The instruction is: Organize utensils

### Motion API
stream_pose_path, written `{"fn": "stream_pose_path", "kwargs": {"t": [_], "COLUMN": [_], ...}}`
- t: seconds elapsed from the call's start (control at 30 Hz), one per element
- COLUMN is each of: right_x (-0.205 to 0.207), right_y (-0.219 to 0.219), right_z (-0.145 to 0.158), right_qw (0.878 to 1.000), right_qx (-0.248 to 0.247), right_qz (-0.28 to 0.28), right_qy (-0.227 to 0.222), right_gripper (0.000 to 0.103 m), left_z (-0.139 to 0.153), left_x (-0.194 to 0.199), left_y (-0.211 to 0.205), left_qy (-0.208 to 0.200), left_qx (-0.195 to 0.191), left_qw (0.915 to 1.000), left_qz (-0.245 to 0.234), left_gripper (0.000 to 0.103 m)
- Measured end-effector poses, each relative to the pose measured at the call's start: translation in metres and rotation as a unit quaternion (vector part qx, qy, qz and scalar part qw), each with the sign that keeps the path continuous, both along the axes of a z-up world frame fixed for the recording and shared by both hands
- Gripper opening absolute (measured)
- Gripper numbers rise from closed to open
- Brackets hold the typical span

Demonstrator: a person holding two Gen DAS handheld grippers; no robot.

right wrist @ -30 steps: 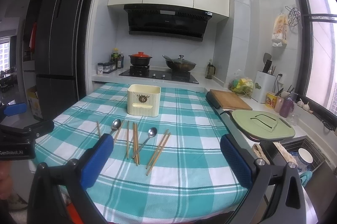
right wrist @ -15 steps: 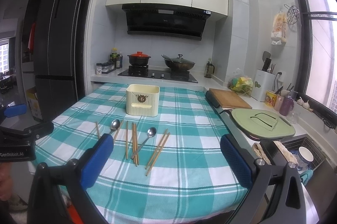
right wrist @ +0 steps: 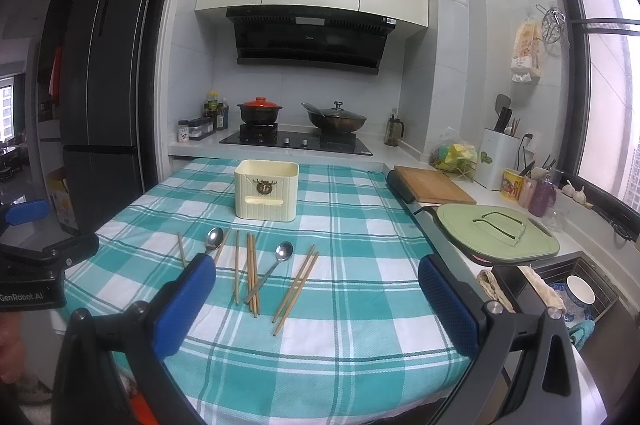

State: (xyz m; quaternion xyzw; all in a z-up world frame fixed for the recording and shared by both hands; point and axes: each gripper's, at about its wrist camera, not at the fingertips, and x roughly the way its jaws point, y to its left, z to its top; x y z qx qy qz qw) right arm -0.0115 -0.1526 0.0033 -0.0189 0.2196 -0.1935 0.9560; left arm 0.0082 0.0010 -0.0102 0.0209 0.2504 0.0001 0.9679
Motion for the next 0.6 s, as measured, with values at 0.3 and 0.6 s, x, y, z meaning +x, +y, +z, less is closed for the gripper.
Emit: {"fn": "stream_pose_path", "kwargs": {"t": [0.3, 0.6], "right_x": [0.007, 0.015], "right_y": [-0.002, -0.016], "right_z": [-0.006, -0.013], "right_qw": [1.0, 0.999], "right_qx": [0.003, 0.018], "right_qz": [-0.001, -0.014], "right_qy": [0.008, 0.029], "right_gripper": [0.103, 0.103], "left_z": [-0.004, -0.011], "left_x": [0.013, 0.026], "left_y": [-0.001, 0.001], "left_qy": [0.014, 0.037], "left_qx": [0.004, 0.004], "left_qw": [0.9999, 0.9993], "left_qz": [-0.001, -0.001], "left_gripper": [0.103, 0.103]}}
